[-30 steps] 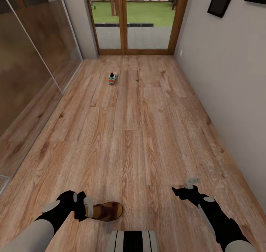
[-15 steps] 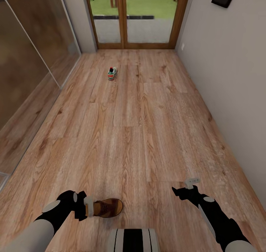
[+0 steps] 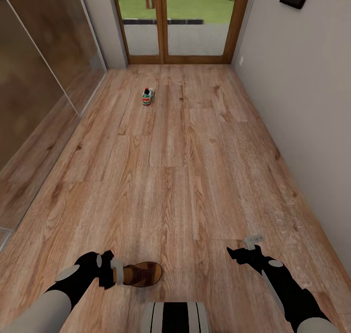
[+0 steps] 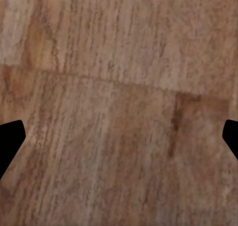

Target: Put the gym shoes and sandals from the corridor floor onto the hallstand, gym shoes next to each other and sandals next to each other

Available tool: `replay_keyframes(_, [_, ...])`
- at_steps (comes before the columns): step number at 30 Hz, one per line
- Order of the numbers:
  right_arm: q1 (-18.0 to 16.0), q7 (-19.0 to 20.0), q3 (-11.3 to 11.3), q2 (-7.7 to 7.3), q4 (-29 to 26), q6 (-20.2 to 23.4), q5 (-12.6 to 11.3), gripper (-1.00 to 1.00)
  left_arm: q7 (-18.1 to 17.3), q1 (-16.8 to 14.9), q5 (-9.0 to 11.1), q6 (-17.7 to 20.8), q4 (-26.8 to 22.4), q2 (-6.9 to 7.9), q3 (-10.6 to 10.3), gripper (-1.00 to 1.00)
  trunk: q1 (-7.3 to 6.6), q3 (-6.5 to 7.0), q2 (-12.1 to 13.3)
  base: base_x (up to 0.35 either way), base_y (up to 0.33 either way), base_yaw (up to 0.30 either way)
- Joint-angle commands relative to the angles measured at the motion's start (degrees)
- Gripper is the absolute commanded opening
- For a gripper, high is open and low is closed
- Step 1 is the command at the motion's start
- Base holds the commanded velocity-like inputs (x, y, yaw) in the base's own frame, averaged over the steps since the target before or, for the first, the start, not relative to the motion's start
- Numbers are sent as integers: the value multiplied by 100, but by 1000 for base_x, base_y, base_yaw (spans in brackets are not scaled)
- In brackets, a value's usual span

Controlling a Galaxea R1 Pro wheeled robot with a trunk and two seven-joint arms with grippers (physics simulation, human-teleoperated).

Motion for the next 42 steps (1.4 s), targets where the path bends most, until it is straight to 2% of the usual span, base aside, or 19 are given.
replay_keyframes(1, [0, 25, -4, -1, -10, 30, 29, 100, 6, 0, 10, 40, -13, 6, -34, 100, -1, -4, -1, 0, 0, 0])
replay_keyframes(7, [0, 25, 3, -1, -9, 30, 29, 100, 94, 1, 28, -28, -7, 6, -33, 100, -1, -4, -1, 0, 0, 0])
replay_keyframes(18, [0, 25, 5, -1, -9, 30, 29, 100, 120, 1, 53, -661, -4, 8, -27, 100, -1, -4, -1, 0, 0, 0])
replay_keyframes(34, [0, 25, 18, 3, -9, 30, 29, 100, 121, 1, 74, -834, 8, 48, -16, 100, -1, -4, -1, 0, 0, 0])
replay_keyframes(37, [0, 25, 20, 5, -9, 30, 29, 100, 121, 1, 79, -925, 20, 58, -12, 100, -1, -4, -1, 0, 0, 0])
replay_keyframes(38, [0, 25, 17, 7, -9, 30, 29, 100, 118, 1, 80, -1068, 43, 66, -8, 100, -1, -4, -1, 0, 0, 0])
replay_keyframes(42, [0, 25, 15, 7, -9, 30, 29, 100, 104, 1, 81, -1136, 58, 72, -5, 100, 9, -92, -7, 0, 0, 0])
